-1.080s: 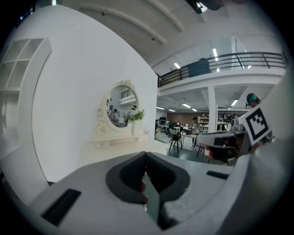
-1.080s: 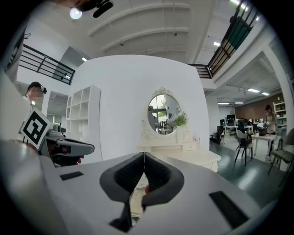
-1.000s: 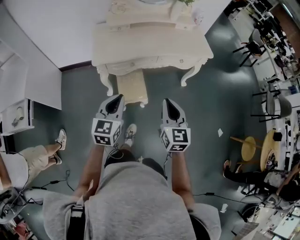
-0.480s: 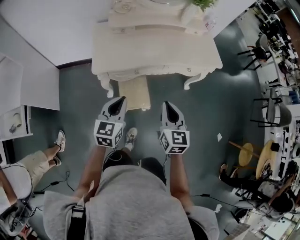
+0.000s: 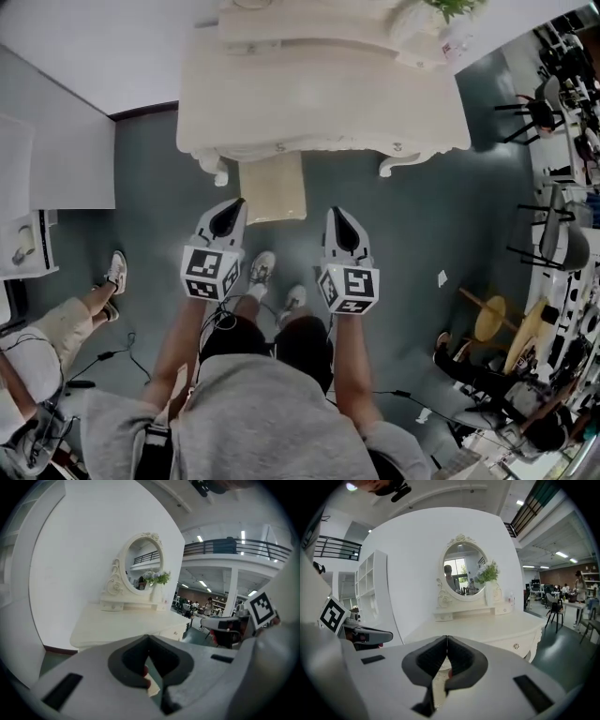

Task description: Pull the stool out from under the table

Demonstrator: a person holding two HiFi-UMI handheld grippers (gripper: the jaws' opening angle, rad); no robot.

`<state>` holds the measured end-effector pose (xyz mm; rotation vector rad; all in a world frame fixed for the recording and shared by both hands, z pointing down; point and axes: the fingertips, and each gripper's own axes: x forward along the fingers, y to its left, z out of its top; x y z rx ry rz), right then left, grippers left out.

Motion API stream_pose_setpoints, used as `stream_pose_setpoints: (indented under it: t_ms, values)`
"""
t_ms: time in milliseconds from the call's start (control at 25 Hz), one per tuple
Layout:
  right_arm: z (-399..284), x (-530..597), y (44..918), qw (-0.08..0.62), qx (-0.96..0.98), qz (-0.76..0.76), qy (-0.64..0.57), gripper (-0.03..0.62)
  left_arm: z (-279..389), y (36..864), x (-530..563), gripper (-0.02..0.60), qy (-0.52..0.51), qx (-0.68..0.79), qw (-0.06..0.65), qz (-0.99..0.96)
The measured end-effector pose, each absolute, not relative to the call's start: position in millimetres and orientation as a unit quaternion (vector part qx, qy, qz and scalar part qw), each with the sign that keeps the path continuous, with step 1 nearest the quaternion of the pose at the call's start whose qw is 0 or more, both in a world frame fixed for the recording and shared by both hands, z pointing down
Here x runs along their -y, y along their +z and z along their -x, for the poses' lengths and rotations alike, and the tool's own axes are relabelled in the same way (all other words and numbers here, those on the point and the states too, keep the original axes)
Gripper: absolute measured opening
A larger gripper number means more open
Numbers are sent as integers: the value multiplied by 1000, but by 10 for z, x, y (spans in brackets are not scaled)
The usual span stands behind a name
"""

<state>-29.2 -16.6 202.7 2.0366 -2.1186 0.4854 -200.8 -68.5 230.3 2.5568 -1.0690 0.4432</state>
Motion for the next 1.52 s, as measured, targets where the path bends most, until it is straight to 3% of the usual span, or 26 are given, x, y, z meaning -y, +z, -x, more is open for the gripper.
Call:
stream_pose_setpoints:
  t_ms: [280,1000,1360,1440,1520]
  values:
    - [55,553,2767,92,722,-657,197,14,1872,2976,952,0,173,406,189,-877]
    - [-194,993,5610,137,738,-597,282,14,1784,5591,1241,0,225,459,242,-825]
    - [-250,1081,6421,130,733,-585,322,14,1773,6448,1303,2,223,437,296,-820]
    - [-225,1120,6531,133,736,-577,328,15,1785,6554,1346,16,205,441,317,-814]
    - [-201,1156,6626,138,738,-570,334,15,1828,6622,1409,92,190,455,319,-809]
